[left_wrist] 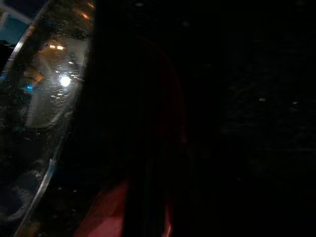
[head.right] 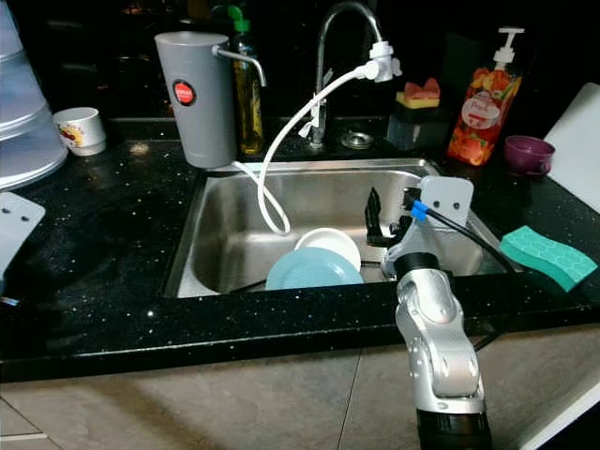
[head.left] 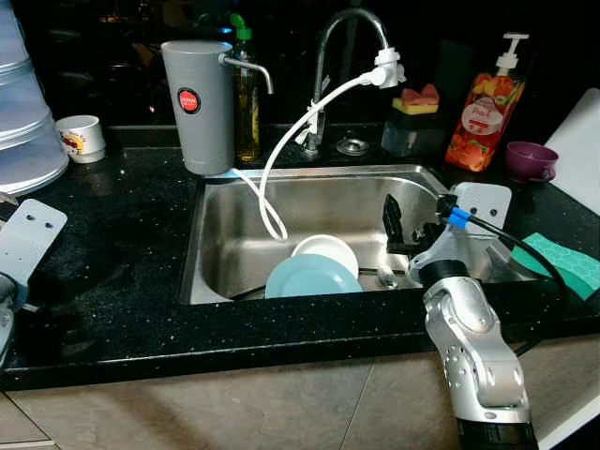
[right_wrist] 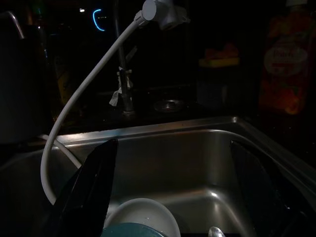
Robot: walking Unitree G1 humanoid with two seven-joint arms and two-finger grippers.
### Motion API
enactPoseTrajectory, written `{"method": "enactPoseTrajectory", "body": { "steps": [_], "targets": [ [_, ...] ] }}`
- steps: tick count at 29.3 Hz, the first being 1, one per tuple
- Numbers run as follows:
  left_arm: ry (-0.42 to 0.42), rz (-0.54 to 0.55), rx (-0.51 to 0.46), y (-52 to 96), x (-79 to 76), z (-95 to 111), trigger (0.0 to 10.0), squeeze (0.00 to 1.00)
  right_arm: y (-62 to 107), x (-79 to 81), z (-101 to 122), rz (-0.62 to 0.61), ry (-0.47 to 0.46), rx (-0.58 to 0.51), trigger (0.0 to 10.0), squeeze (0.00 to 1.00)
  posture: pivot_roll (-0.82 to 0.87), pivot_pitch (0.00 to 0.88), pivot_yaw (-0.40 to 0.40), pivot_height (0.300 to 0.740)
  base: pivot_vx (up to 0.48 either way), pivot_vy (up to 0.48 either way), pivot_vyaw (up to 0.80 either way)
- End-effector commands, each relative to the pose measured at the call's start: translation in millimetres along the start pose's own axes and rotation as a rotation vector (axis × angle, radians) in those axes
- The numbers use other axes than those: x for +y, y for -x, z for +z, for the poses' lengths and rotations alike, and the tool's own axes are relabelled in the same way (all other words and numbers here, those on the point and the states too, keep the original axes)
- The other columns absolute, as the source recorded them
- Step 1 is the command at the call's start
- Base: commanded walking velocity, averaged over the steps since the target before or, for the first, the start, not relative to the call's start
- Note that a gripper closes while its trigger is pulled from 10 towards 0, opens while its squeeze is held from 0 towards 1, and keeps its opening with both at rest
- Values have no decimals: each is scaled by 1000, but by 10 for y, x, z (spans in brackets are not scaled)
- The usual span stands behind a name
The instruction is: Kitchen organization
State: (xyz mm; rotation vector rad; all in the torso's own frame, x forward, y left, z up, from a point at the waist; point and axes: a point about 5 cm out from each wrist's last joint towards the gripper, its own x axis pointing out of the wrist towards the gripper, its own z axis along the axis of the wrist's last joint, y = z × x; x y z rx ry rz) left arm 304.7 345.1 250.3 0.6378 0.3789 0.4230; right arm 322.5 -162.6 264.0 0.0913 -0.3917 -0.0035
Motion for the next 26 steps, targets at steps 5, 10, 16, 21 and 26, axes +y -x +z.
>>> {"method": "enactPoseTrajectory", "body": {
  "steps": [5, 10, 16, 21, 26],
  "targets": [
    [13, -48, 29, -28, -107, -64, 0, 0, -10, 1, -7, -5, -2, 0, 10000, 0, 64, 136, -6, 740, 0, 0, 0],
    [12, -86, 7, -37, -184, -25, 0, 0, -14, 5, -2, -4, -2, -3, 10000, 0, 59, 132, -8, 740, 0, 0, 0],
    [8, -133, -16, -60, -315, 45, 10000, 0, -16, 7, 4, -3, 0, -6, 10000, 0, 55, 129, -6, 740, 0, 0, 0],
    [3, -214, -55, -52, -518, 153, 10000, 0, -15, 4, 25, -4, 5, -11, 10000, 0, 55, 129, -6, 740, 0, 0, 0],
    [1, -298, -96, -13, -701, 262, 10000, 0, -19, -7, 33, -7, 8, -14, 10000, 0, 26, 119, -4, 740, 0, 0, 0]
  ]
}}
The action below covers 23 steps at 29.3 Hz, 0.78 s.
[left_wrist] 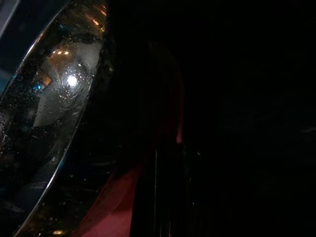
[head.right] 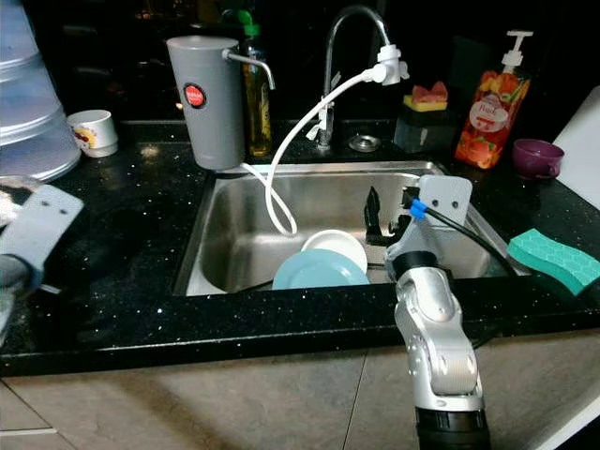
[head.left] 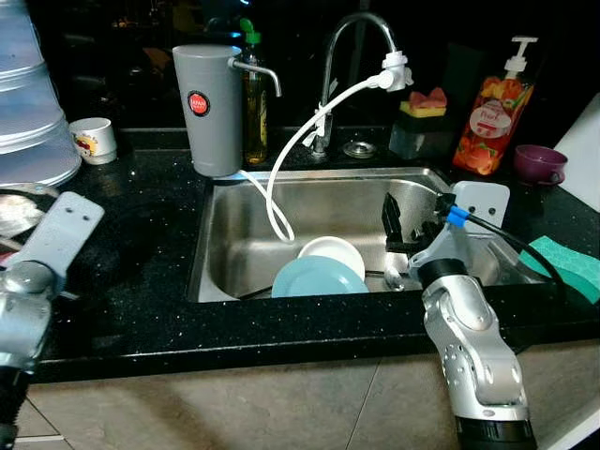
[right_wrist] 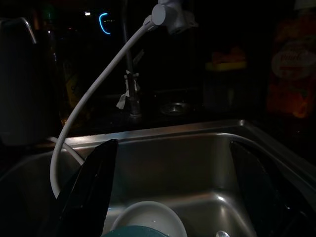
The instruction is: Kitchen organization
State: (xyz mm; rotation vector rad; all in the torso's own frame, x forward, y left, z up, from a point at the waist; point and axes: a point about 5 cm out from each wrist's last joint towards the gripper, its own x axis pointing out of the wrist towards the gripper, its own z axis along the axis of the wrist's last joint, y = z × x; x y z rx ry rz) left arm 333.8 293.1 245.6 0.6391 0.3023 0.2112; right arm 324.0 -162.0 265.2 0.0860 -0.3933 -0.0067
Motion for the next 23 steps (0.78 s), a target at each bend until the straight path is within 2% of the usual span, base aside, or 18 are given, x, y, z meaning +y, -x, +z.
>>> {"method": "enactPoseTrajectory", "body": {
  "steps": [1, 7, 18, 23],
  "targets": [
    [27, -147, 28, -33, -264, -62, 10000, 0, -2, -16, 30, -6, 3, -13, 10000, 0, 26, 119, -4, 740, 0, 0, 0],
    [24, -295, -68, 15, -509, 170, 10000, 0, -17, -13, 41, -6, 2, -17, 10000, 0, 23, 115, -6, 740, 0, 0, 0],
    [-28, -435, -162, 96, -709, 314, 10000, 0, -25, 4, 40, -2, 0, -18, 10000, 0, 20, 115, -9, 740, 0, 0, 0],
    [-56, -530, -250, 183, -820, 417, 10000, 0, -22, 0, 38, -3, 0, -16, 10000, 0, 18, 116, -8, 740, 0, 0, 0]
  ]
}}
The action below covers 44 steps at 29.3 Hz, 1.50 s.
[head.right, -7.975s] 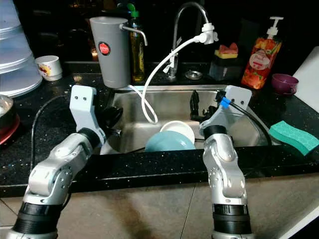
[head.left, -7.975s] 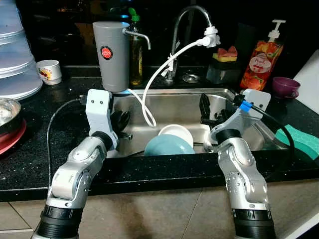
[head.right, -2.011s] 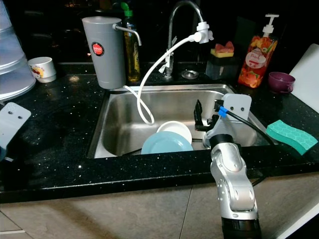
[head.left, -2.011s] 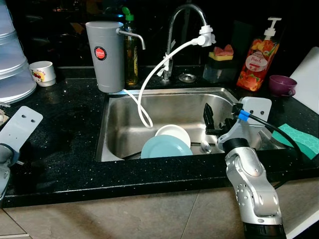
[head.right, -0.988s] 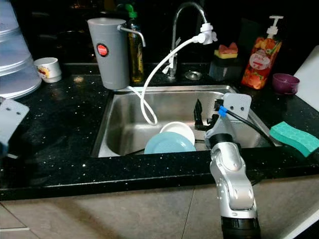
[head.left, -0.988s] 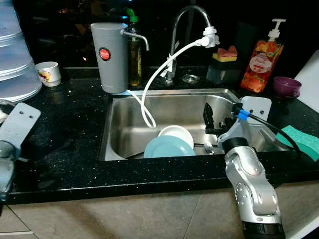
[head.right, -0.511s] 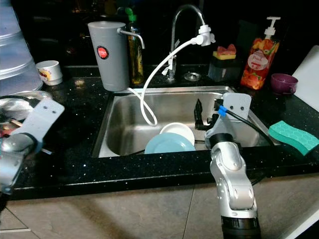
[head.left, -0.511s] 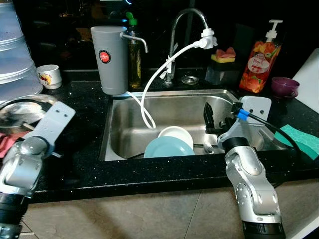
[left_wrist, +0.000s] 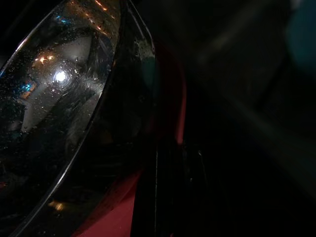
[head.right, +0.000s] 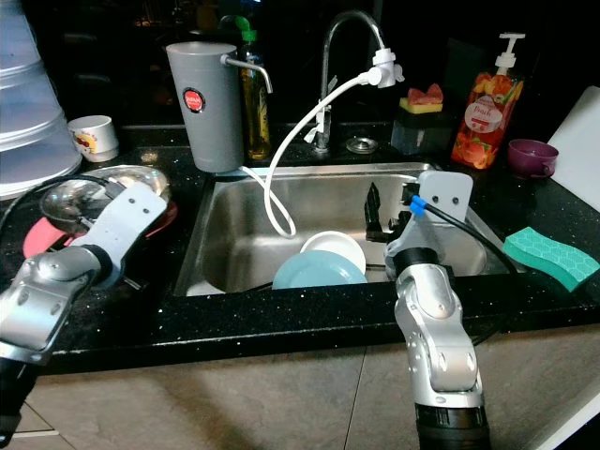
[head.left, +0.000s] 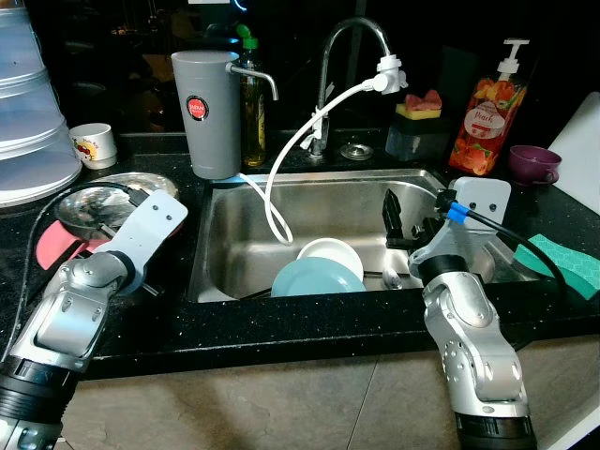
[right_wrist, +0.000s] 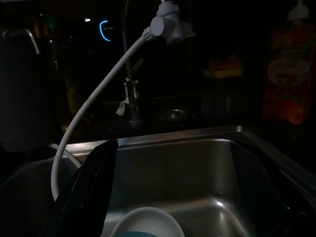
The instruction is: Kitchen organization
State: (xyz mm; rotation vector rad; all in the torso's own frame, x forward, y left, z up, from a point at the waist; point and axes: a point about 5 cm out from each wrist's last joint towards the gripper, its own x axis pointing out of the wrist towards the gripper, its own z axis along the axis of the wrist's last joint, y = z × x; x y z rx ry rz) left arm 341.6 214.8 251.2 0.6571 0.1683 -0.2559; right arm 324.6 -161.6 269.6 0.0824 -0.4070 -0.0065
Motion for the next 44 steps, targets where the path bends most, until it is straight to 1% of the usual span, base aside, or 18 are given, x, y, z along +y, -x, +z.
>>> {"method": "enactPoseTrajectory", "body": {
  "steps": [1, 8, 10, 11, 15, 20, 21, 22, 26, 27, 28, 29, 30, 32, 34, 36, 39, 44],
  "targets": [
    [30, -149, 2, -52, -251, -56, 10000, 0, 0, -7, 0, -5, -4, -3, 10000, 0, 18, 116, -8, 740, 0, 0, 0],
    [9, -171, -13, -74, -287, -35, 10000, 0, 1, -2, 6, -3, -5, -7, 10000, 0, 18, 116, -8, 740, 0, 0, 0],
    [0, -171, -10, -77, -293, -46, 10000, 0, 1, -1, 7, -2, -5, -7, 10000, 0, 18, 116, -8, 740, 0, 0, 0],
    [-21, -165, 3, -83, -294, -86, 10000, 0, 1, 4, 11, 4, -5, -7, 10000, 0, 18, 116, -8, 740, 0, 0, 0],
    [-33, -157, 10, -89, -294, -116, 10000, 0, 0, 10, 20, 9, -5, -9, 10000, 0, 14, 123, -11, 740, 0, 0, 0],
    [0, -167, -3, -93, -319, -110, 10000, 0, -3, 9, 23, 10, -5, -8, 10000, 0, 14, 123, -11, 740, 0, 0, 0],
    [1, -170, -1, -96, -329, -116, 10000, 110, -5, 10, 22, 9, -5, -8, 10000, 0, 14, 123, -11, 740, 0, 0, 0],
    [3, -172, -4, -95, -332, -116, 10000, 1000, -4, 10, 24, 9, -5, -8, 10000, 0, 13, 126, -12, 740, 0, 0, 0],
    [17, -196, -34, -81, -354, -88, 10000, 1000, 0, 15, 28, 11, -5, -9, 10000, 0, 13, 128, -12, 740, 0, 0, 0],
    [41, -200, -103, -65, -357, 0, 10000, 1000, -1, 21, 27, 13, -6, -8, 10000, 0, 13, 128, -12, 740, 0, 0, 0],
    [41, -200, -103, -65, -357, 0, 10000, 1000, -1, 21, 27, 13, -6, -8, 10000, 0, 13, 128, -12, 740, 0, 0, 0],
    [50, -205, -155, -48, -363, 65, 10000, 0, -2, 22, 26, 14, -7, -8, 10000, 0, 13, 128, -12, 740, 0, 0, 0],
    [62, -217, -198, -28, -375, 116, 10000, 0, 0, 22, 27, 14, -7, -8, 10000, 0, 13, 130, -14, 740, 0, 0, 0],
    [112, -259, -320, 35, -432, 271, 10000, 0, 0, 27, 25, 16, -8, -8, 10000, 0, 13, 130, -14, 740, 0, 0, 0],
    [139, -264, -396, 70, -455, 367, 10000, 0, -1, 33, 23, 17, -9, -8, 10000, 0, 13, 130, -14, 740, 0, 0, 0],
    [140, -237, -411, 63, -457, 395, 10000, 0, -2, 44, 22, 20, -10, -7, 10000, 0, 13, 130, -14, 740, 0, 0, 0],
    [107, -188, -416, 43, -441, 406, 10000, 0, 2, 46, 24, 23, -11, -7, 10000, 0, 8, 133, -18, 740, 0, 0, 0],
    [97, -178, -442, 57, -432, 443, 10000, 0, 1, 41, 24, 24, -9, -6, 10000, 0, 8, 132, -20, 740, 0, 0, 0]
  ]
}}
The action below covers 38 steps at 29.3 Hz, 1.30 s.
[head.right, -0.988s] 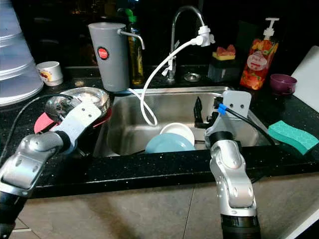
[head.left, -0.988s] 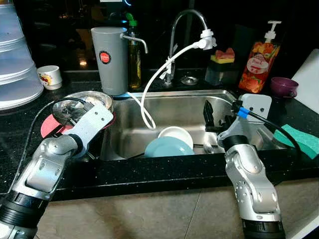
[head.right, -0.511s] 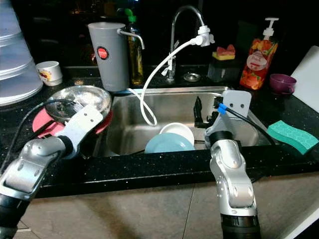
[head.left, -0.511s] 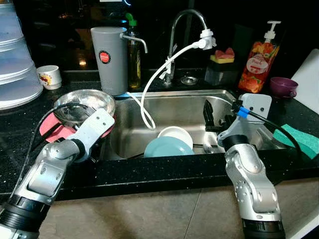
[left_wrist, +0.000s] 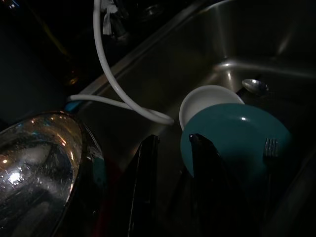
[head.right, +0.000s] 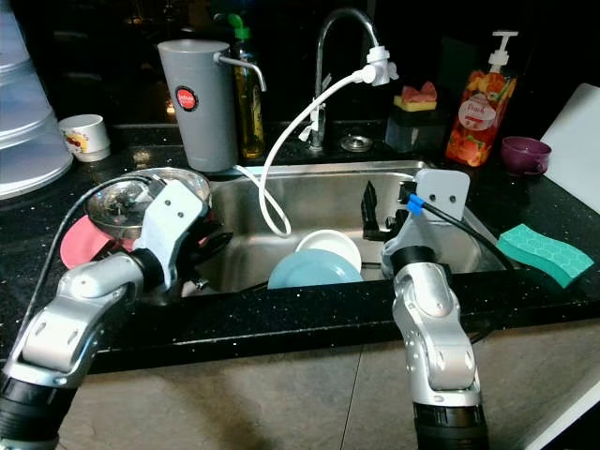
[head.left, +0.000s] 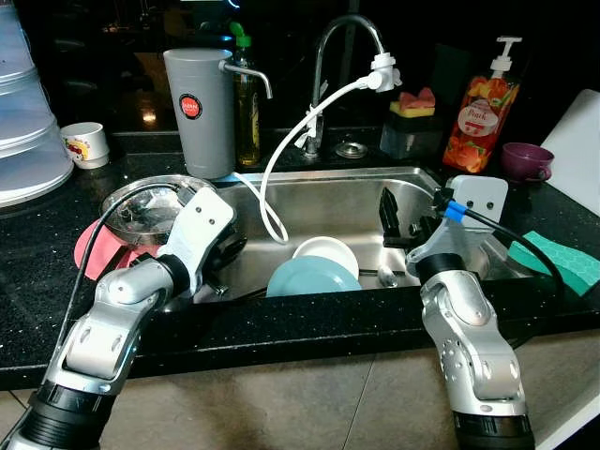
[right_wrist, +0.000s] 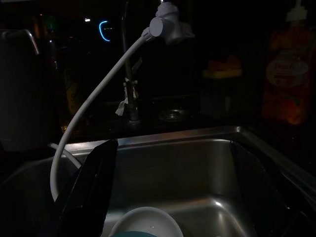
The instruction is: Kitchen organization
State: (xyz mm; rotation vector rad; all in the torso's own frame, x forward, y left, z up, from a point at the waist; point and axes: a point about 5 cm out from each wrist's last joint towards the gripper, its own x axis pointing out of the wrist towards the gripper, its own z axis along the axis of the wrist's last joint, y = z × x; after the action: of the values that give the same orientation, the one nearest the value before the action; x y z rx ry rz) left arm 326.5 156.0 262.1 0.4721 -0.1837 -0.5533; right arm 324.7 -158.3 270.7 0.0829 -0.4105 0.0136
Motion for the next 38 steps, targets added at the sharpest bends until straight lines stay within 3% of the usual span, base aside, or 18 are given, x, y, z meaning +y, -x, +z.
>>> {"method": "enactPoseTrajectory", "body": {
  "steps": [1, 6, 10, 11, 15, 18, 25, 28, 32, 38],
  "targets": [
    [1, 6, -36, -9, -1, 55, 10000, 0, 3, 5, 19, 6, -5, -4, 10000, 0, 9, 131, -20, 740, 0, 0, 0],
    [151, 69, -197, -21, 44, 270, 10000, 0, 1, 68, 72, 66, -24, -33, 10000, 0, 8, 130, -20, 740, 0, 0, 0],
    [282, 172, -259, -24, 212, 382, 10000, 0, 88, 346, 245, 337, -112, -74, 10000, 0, 2, 127, -17, 740, 0, 0, 0],
    [320, 224, -250, -20, 308, 374, 10000, 0, 160, 471, 303, 463, -140, -77, 10000, 0, 1, 127, -16, 740, 0, 0, 0],
    [338, 304, -203, -12, 429, 318, 10000, 0, 252, 601, 336, 592, -129, -69, 10000, 0, 1, 125, -15, 740, 0, 0, 0],
    [318, 431, -112, 39, 541, 173, 10000, 0, 389, 763, 349, 743, -99, -62, 10000, 0, 10, 123, -10, 740, 0, 0, 0],
    [342, 531, -72, 121, 606, 101, 10000, 0, 394, 760, 314, 743, -88, -48, 10000, 0, 14, 115, 0, 740, 0, 0, 0],
    [353, 565, -11, 190, 630, 37, 10000, 0, 388, 668, 183, 729, 2, 30, 10000, 0, 26, 112, 4, 740, 0, 0, 0],
    [307, 598, 37, 263, 712, 1, 10000, 0, 408, 576, -56, 727, 141, 159, 10000, 0, 24, 105, -2, 740, 0, 0, 0],
    [288, 656, 47, 320, 820, 14, 10000, 0, 376, 451, -108, 671, 158, 181, 10000, 0, 31, 104, -12, 740, 0, 0, 0]
  ]
}}
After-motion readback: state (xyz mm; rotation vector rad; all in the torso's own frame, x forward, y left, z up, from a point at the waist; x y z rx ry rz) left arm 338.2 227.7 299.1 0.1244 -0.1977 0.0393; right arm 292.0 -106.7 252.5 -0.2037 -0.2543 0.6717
